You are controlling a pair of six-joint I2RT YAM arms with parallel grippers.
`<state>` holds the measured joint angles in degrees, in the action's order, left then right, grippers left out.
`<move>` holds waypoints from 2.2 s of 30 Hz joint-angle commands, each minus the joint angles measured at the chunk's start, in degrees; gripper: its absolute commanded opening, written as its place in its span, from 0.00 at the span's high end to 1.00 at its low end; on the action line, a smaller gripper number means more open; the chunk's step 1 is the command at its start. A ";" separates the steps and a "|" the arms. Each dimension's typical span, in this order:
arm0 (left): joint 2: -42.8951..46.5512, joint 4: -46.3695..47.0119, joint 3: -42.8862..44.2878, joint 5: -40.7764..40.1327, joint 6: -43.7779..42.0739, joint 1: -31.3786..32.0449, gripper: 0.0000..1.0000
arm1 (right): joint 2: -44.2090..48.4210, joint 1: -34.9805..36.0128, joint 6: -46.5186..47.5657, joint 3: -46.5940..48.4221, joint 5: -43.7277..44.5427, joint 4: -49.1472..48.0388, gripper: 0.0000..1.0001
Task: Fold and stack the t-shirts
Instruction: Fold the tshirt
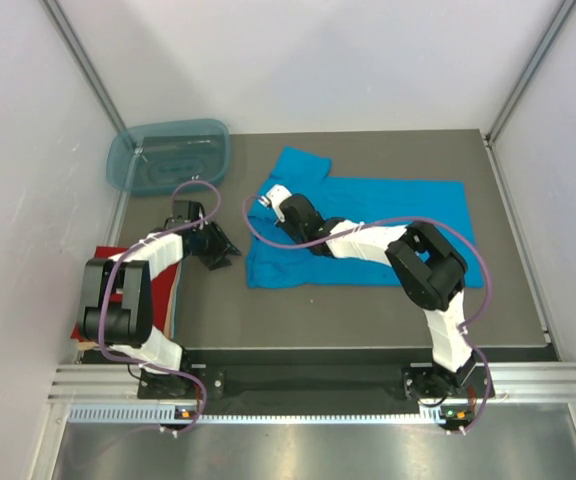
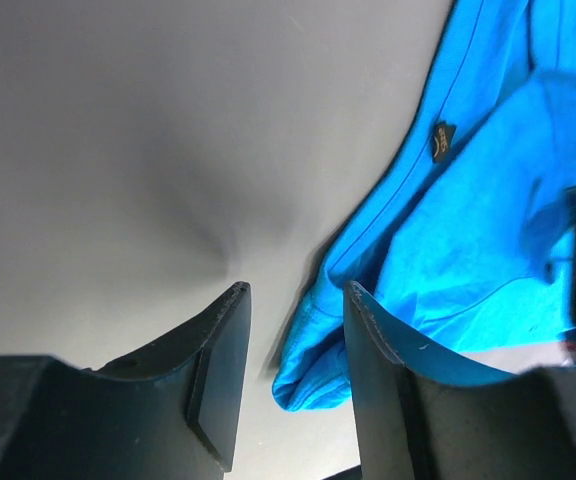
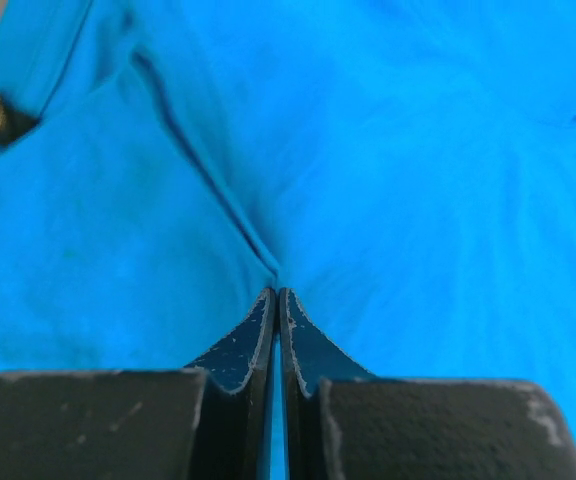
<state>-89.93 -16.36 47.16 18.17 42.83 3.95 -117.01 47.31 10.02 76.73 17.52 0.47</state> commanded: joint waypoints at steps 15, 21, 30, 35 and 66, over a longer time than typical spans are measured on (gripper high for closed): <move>2.21 -2.10 2.59 -2.18 -1.52 2.21 0.52 | -1.29 -6.61 2.90 10.90 -2.23 3.13 0.78; 3.45 -3.15 2.94 -3.50 -2.83 2.38 0.52 | 3.44 -7.23 -0.09 8.36 -4.39 5.06 0.76; 5.64 -5.17 1.63 1.86 -6.97 6.42 0.54 | 9.78 -8.72 -14.04 5.80 -10.31 18.76 0.67; 7.75 -4.04 -3.20 1.43 -5.13 7.04 0.55 | 15.14 -10.30 -29.58 1.77 -5.92 27.12 0.67; 8.63 1.77 -10.59 2.39 -4.24 12.67 0.58 | 38.00 -63.56 -62.41 -27.95 -1.86 39.26 0.64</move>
<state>-80.62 -17.45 35.94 19.16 39.31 16.56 -77.25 -12.99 -51.72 48.38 15.79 41.76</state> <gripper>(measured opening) 0.410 0.359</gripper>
